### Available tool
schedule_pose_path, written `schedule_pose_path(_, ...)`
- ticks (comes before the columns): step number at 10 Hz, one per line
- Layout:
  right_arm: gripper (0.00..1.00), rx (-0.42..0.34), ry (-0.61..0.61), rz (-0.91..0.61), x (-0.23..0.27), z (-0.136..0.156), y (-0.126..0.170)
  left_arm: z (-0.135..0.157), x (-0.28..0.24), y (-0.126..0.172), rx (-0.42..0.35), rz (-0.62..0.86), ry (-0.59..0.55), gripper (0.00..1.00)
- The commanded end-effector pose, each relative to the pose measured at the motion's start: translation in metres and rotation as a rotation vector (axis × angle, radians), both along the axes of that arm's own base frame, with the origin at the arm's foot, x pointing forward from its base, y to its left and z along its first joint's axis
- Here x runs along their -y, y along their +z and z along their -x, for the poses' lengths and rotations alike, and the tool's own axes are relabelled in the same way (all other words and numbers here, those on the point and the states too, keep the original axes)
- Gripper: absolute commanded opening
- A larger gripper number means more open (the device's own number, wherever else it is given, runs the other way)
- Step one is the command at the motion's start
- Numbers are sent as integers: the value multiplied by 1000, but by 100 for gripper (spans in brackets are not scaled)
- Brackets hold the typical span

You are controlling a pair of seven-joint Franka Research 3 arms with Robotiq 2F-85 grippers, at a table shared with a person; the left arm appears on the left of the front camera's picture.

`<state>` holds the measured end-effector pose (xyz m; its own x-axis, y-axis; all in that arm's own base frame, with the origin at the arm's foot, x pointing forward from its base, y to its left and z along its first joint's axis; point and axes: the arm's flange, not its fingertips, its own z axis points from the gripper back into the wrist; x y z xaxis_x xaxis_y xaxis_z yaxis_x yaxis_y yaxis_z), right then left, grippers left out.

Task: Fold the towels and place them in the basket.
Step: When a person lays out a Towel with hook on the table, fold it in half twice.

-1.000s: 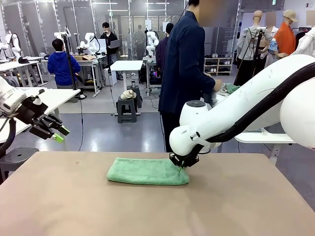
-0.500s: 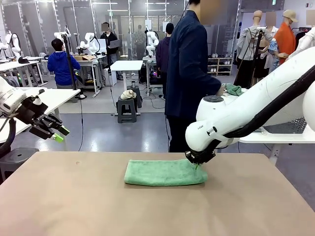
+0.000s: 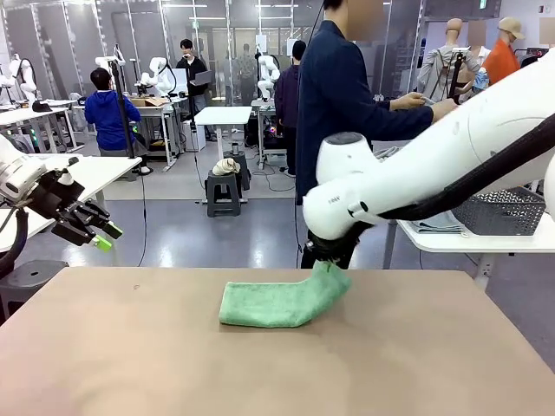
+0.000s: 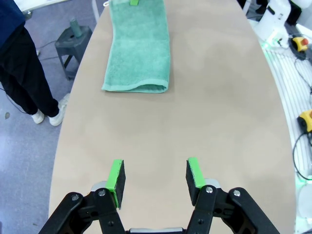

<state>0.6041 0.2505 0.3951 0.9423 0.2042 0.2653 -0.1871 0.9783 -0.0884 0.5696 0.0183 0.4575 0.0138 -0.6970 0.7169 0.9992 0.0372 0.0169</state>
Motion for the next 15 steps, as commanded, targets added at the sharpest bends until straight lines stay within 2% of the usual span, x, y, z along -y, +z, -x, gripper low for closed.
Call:
schedule_pose_path(1,0,-16,-44,110,-60,-9,19,1,0,2,5,-8,5,64)
schedule_pose_path(3,0,-26,-63,166,-114,-12,23,1,0,2,5,-8,5,64)
schedule_pose_path(5,0,-48,-137,149,-162,-16,3,1,0,2,5,-8,5,64)
schedule_pose_path(7,0,-17,-176,123,-193,-18,-24,1,0,2,5,-8,5,64)
schedule_pose_path(8,0,2,-190,98,-203,-18,-32,1,0,2,5,-8,5,64)
schedule_pose_path(10,0,-31,-193,46,-215,-16,-43,1,0,2,5,-8,5,64)
schedule_pose_path(11,0,-48,-201,20,-219,-14,-44,1,0,2,5,-8,5,64)
schedule_pose_path(15,0,-37,-197,-64,-228,-6,-46,1,0,2,5,-8,5,64)
